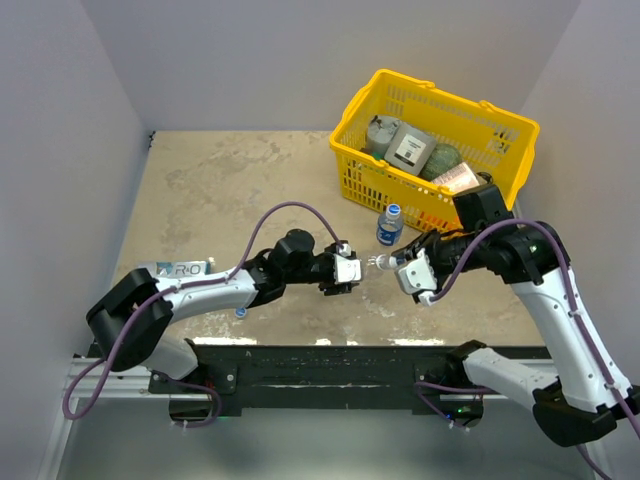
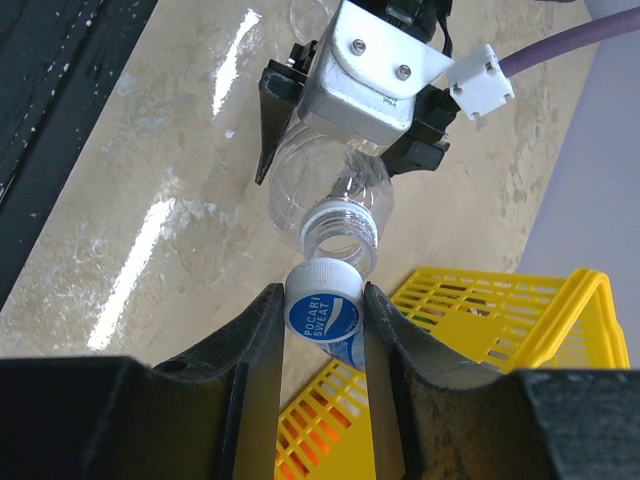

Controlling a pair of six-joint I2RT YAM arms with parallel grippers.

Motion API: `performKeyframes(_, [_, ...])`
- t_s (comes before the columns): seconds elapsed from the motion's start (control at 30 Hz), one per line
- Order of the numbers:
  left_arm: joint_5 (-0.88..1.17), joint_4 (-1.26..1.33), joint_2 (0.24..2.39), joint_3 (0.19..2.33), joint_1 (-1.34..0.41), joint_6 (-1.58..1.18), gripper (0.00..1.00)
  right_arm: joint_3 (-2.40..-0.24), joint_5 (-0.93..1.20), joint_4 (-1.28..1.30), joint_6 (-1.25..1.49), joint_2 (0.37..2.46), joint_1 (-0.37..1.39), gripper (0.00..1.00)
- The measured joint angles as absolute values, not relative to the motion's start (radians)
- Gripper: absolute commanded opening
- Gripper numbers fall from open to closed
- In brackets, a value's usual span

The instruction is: Screw on the bottle caps

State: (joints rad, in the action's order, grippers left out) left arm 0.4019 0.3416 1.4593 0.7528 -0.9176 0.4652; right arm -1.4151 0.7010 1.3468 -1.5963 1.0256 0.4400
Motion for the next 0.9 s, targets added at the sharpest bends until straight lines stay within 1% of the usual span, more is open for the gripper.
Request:
performKeyframes(0.43, [0.404,0.341,1.493,0.752,-0.920,0.467,0.00,-1.415,0.676,1.346,-1.599,1.051,0.510,0.08])
performKeyframes(0.73, [0.393,0.340,1.495,0.746,-0.921,0.467,0.00,-1.401,0.635,1.335,-1.598,1.053,0.524,0.08])
performKeyframes(0.9, [0.376,0.357,1.495,0.723,-0.920,0.467,0.00,-1.401,0.615,1.335,-1.588,1.088,0.525,0.08])
